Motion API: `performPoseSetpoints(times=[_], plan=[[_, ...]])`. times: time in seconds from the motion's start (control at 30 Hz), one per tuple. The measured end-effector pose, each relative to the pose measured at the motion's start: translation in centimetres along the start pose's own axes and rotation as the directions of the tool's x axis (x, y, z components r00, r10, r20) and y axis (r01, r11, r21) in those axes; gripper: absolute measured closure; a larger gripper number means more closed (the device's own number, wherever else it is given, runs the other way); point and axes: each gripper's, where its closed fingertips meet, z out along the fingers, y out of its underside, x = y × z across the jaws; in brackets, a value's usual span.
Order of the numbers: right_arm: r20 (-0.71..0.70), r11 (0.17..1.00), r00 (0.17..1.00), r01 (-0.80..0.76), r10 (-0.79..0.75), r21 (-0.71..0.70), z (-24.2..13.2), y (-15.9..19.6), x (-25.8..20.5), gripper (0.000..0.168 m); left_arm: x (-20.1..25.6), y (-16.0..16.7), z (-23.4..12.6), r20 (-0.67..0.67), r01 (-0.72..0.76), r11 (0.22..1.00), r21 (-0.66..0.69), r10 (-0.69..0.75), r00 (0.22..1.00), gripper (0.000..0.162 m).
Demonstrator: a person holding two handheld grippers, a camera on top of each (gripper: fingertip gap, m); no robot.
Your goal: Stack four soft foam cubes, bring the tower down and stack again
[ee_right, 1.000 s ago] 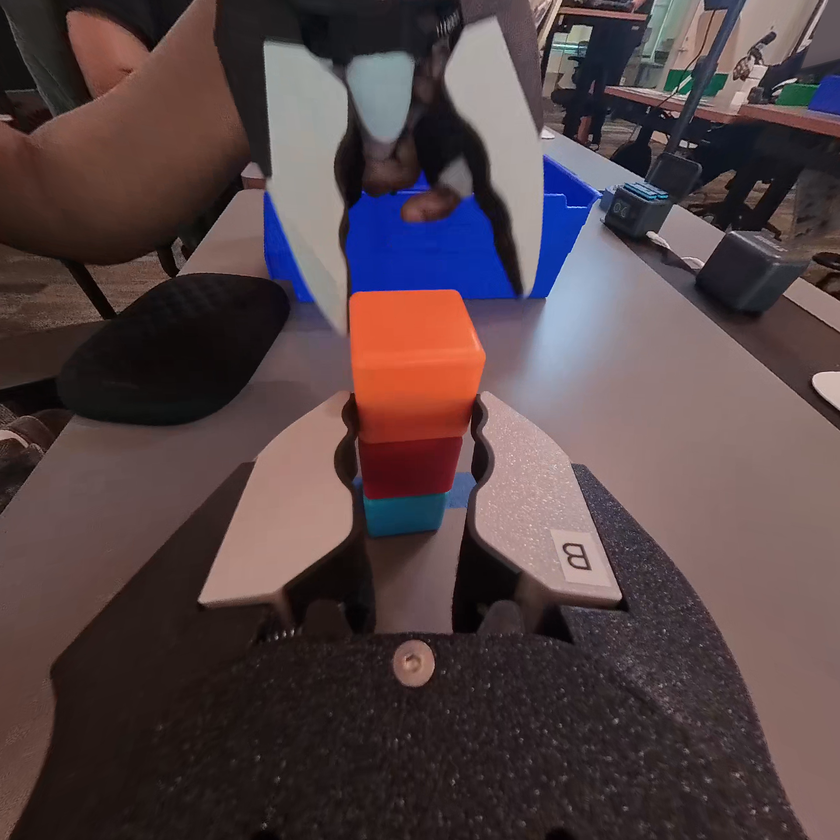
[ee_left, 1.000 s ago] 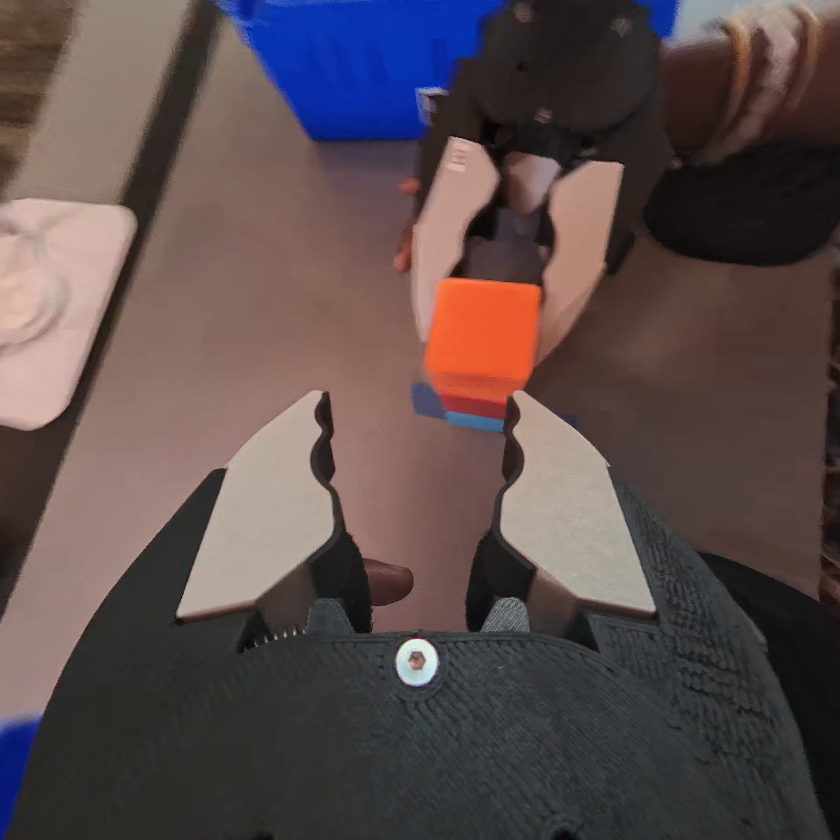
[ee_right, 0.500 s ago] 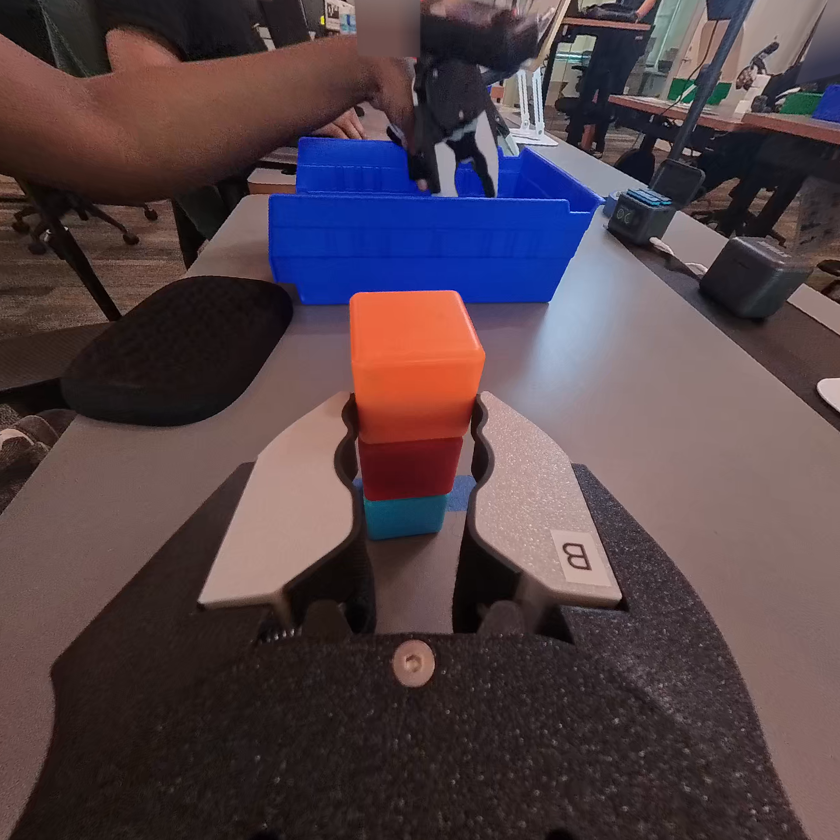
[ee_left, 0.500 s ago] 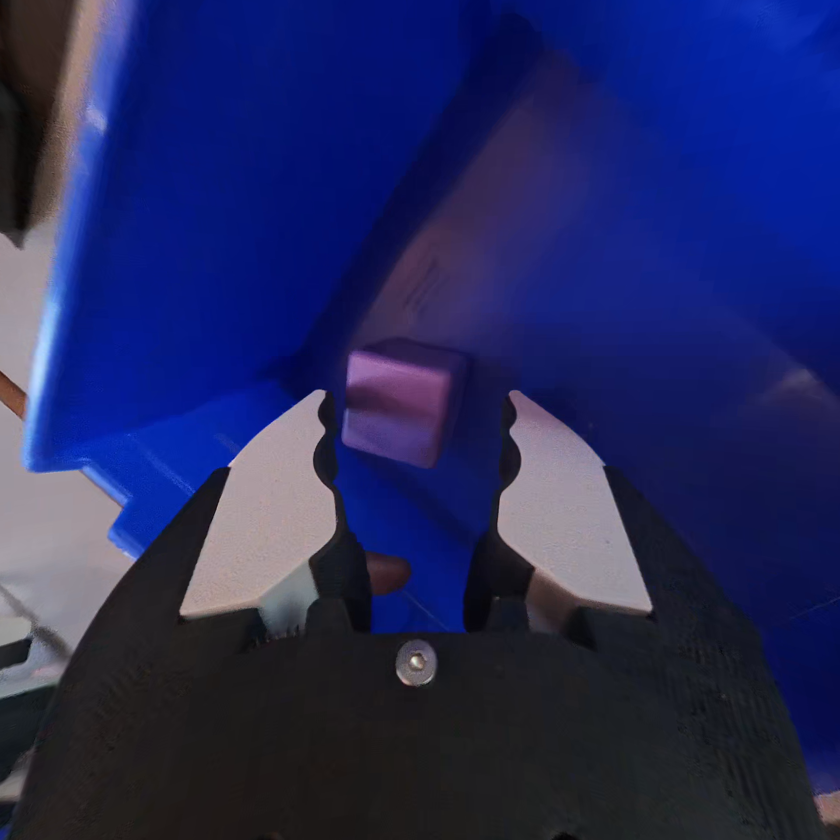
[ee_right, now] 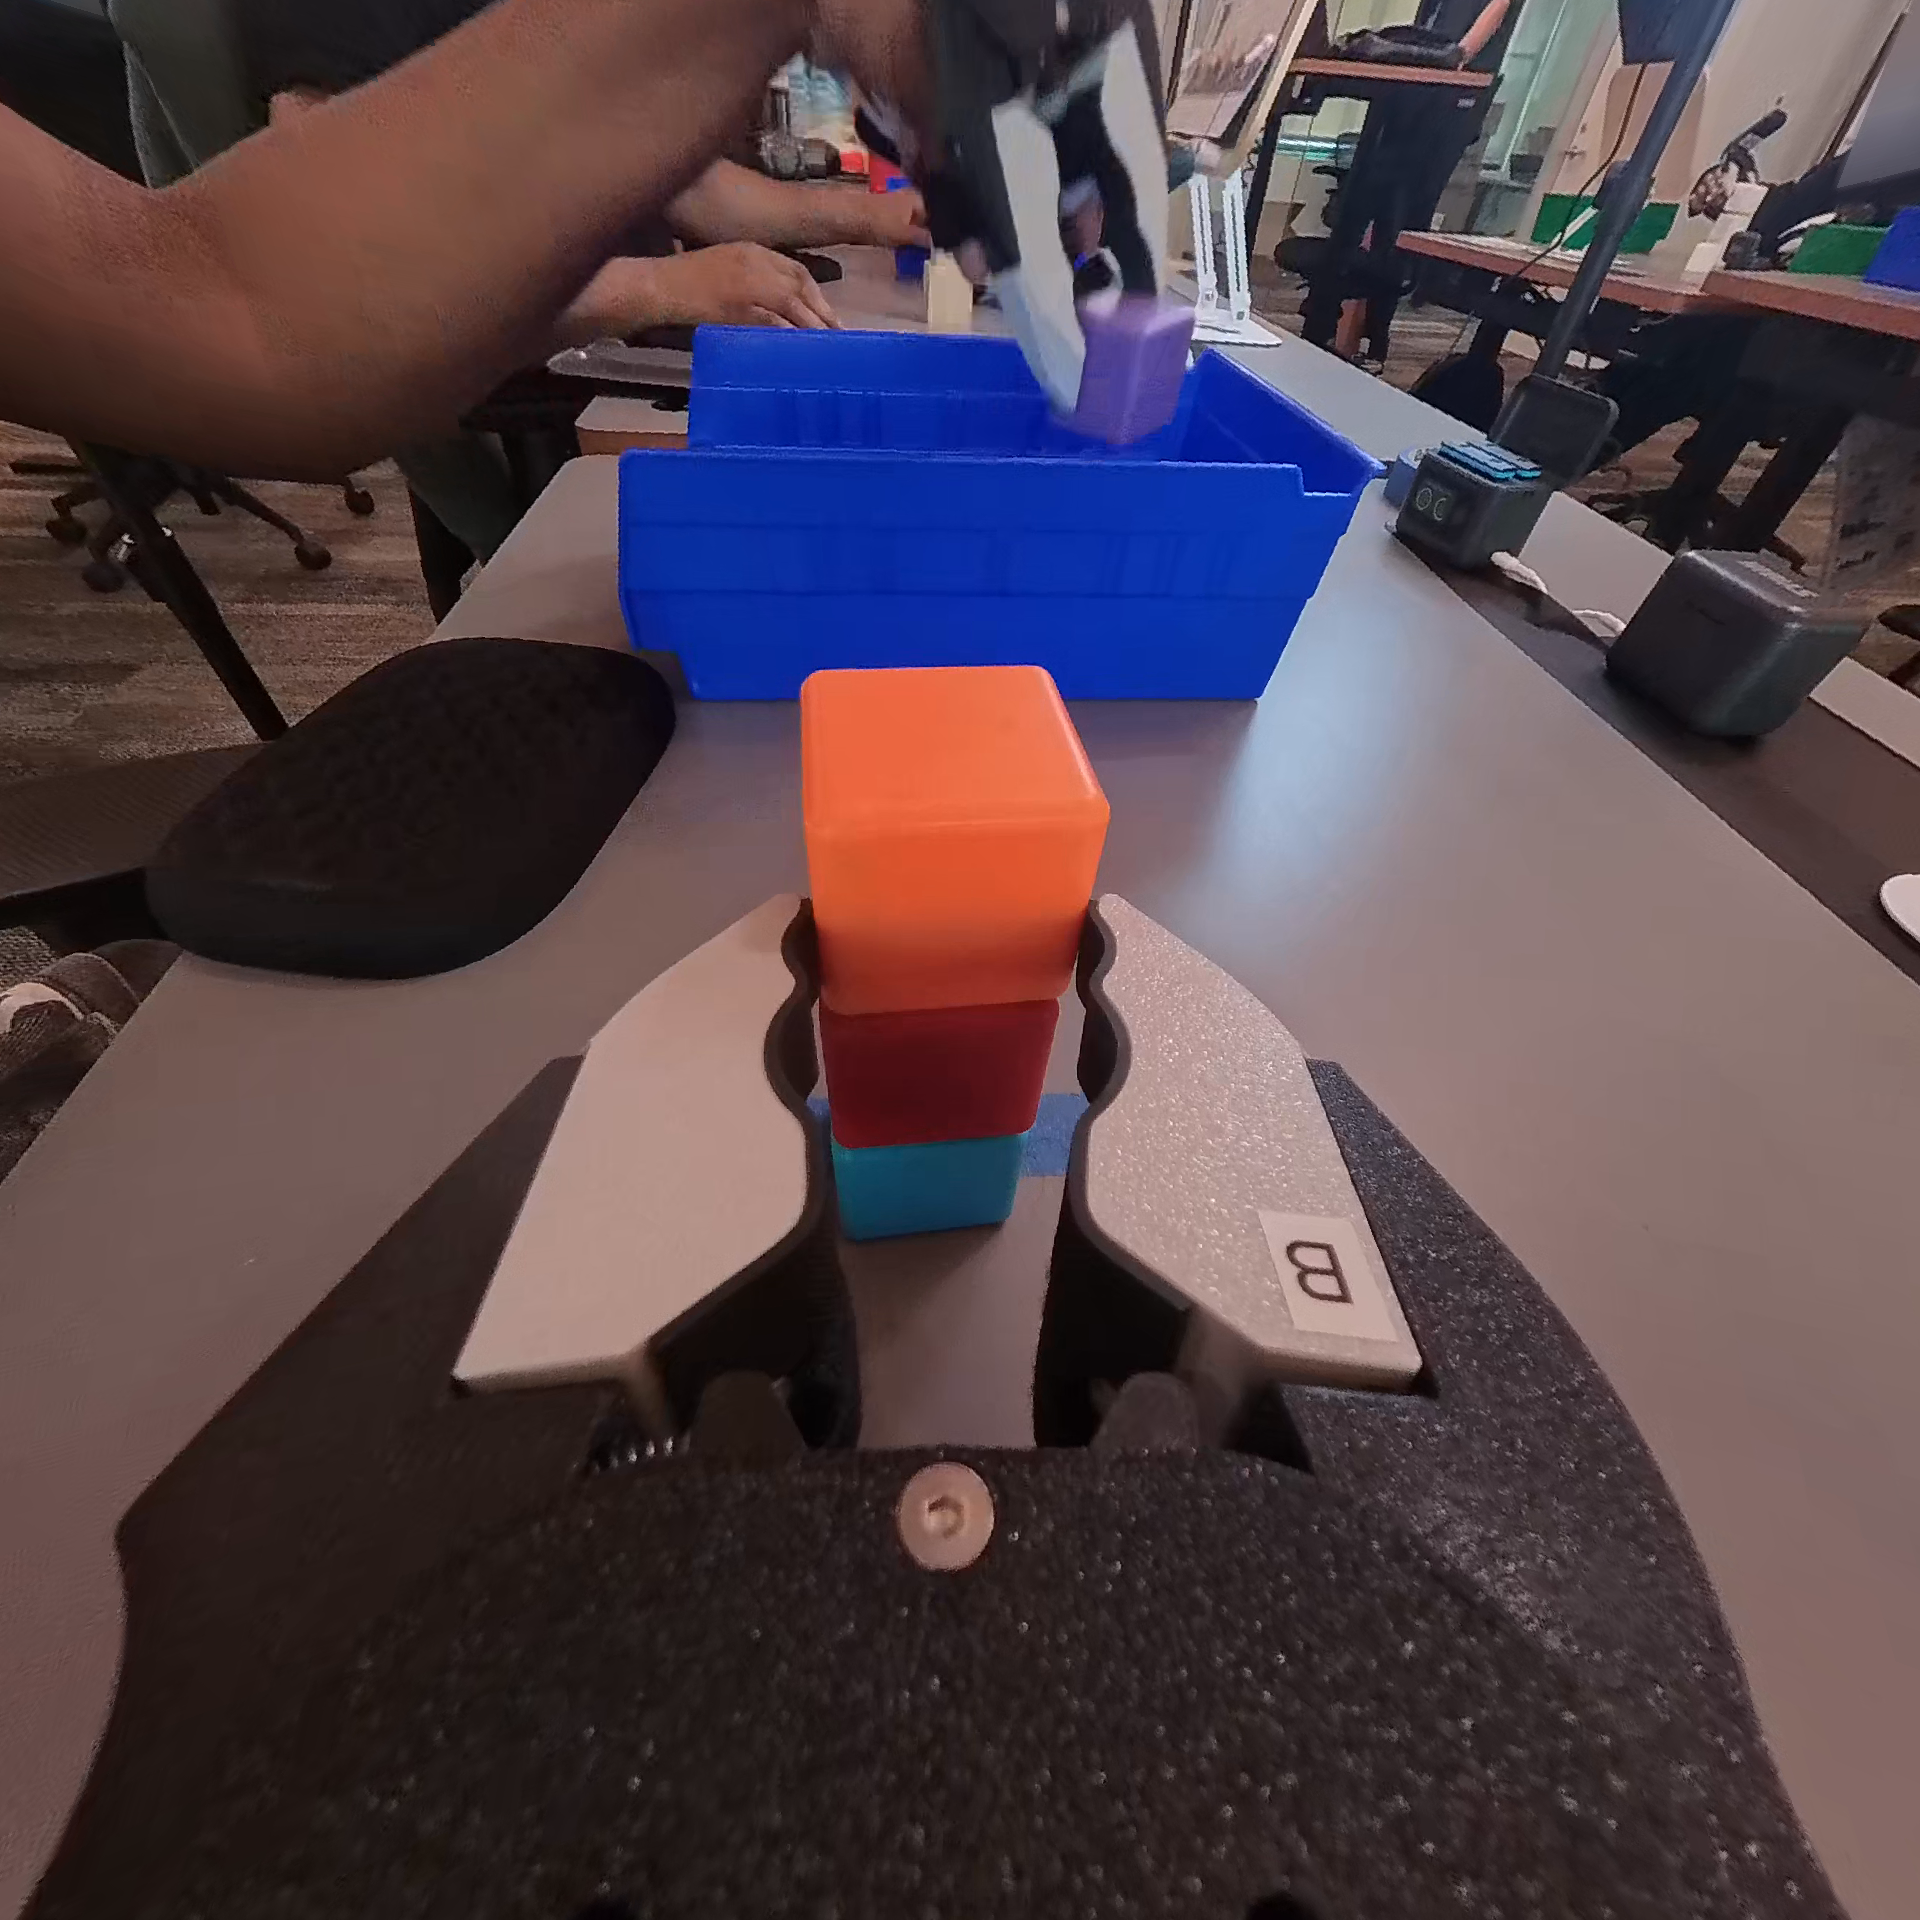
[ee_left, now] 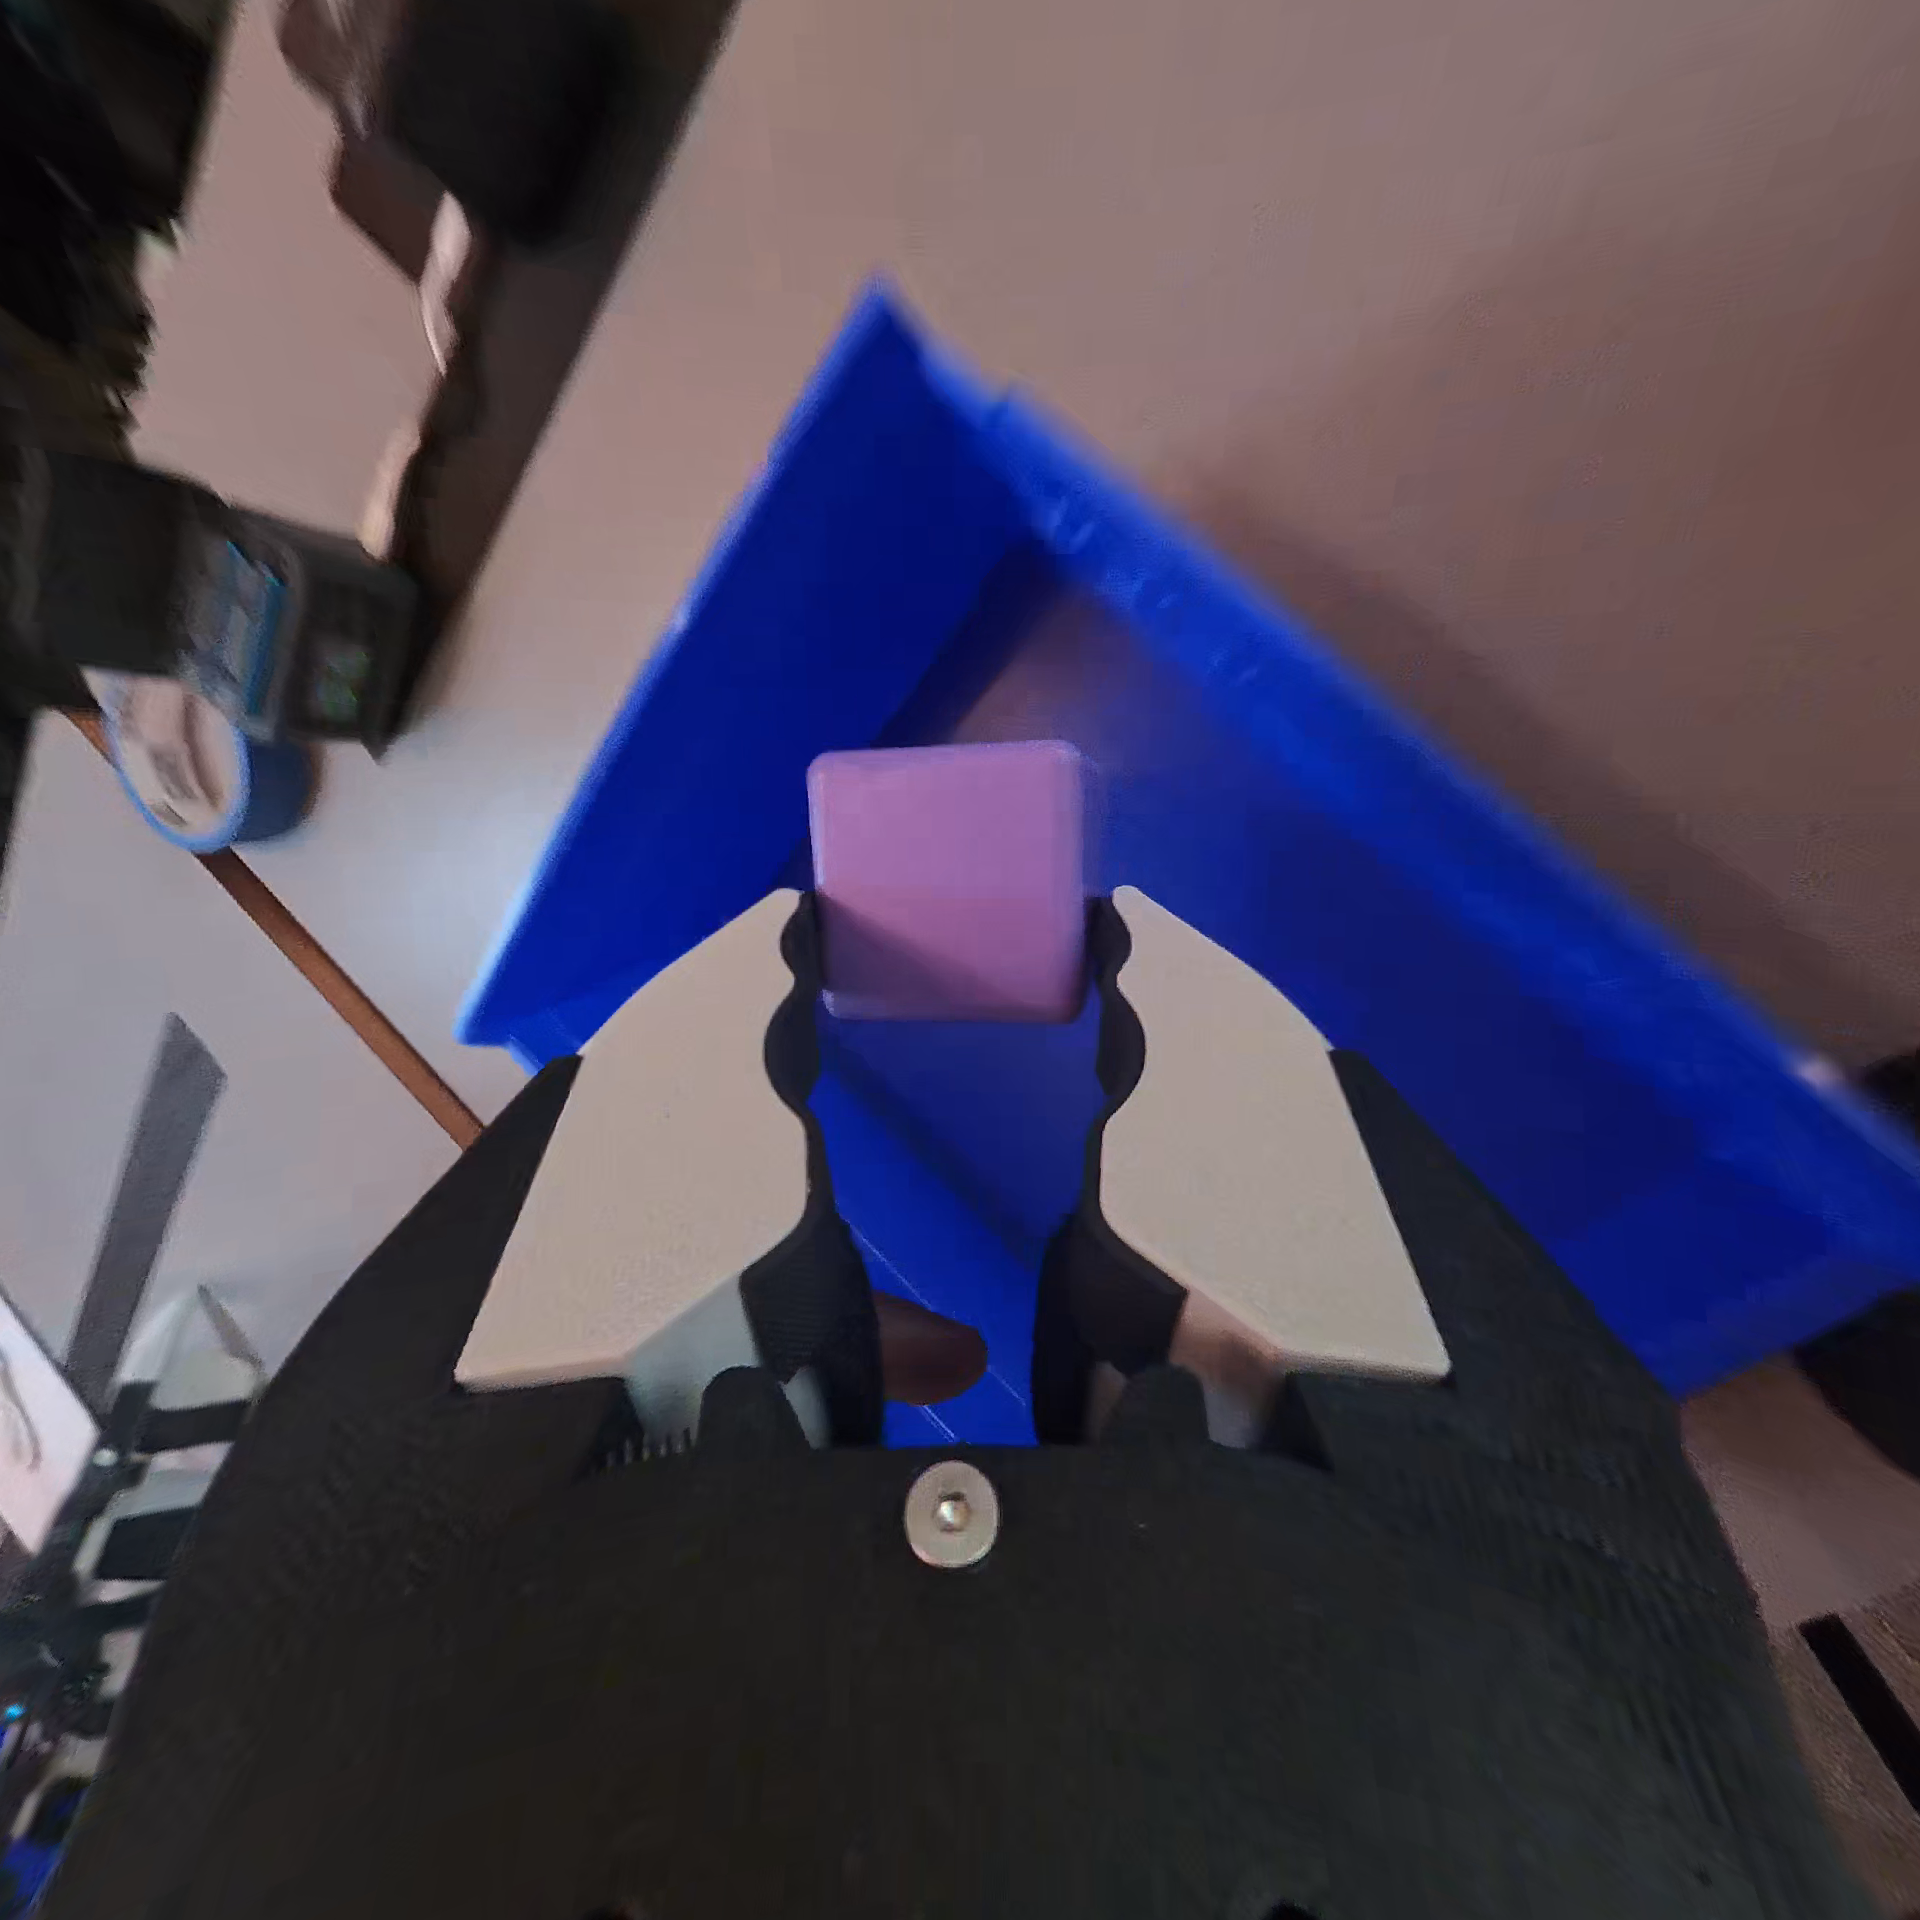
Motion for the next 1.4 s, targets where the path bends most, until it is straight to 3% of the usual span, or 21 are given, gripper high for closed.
performPoseSetpoints(times=[0.23, 0.5, 0.83, 1.3, 1.37, 1.4], plan=[[-0.004, 1.000, 1.000, 0.003, -0.003, -0.005, 0.0, 0.0, 0.0, 0.121, 9.5, -11.1, -7.2, -0.064, -0.209, 0.951, 0.229, 0.229, 0.971, 0.111], [-0.009, 1.000, 1.000, 0.002, -0.003, -0.012, -0.1, 0.1, 0.0, 0.121, 19.5, -17.7, -7.0, -0.133, -0.407, 0.859, 0.309, 0.463, 0.876, 0.111], [-0.010, 1.000, 1.000, 0.018, -0.019, -0.023, -0.1, 0.1, 0.0, 0.121, 23.2, -18.1, -3.2, -0.219, -0.524, 0.833, 0.178, 0.553, 0.804, 0.111], [-0.018, 1.000, 1.000, 0.003, -0.004, -0.030, -0.1, 0.0, 0.2, 0.121, 23.1, -18.2, -3.0, -0.254, -0.505, 0.835, 0.217, 0.548, 0.797, 0.111], [-0.007, 0.999, 1.000, 0.017, -0.018, -0.037, -0.3, 0.0, 0.0, 0.120, 23.3, -18.3, -3.3, -0.263, -0.476, 0.838, 0.267, 0.539, 0.801, 0.098], [0.002, 0.999, 1.000, 0.019, -0.019, -0.031, -0.5, -0.3, -0.2, 0.109, 23.3, -18.7, -3.8, -0.256, -0.432, 0.838, 0.334, 0.521, 0.814, 0.087]])
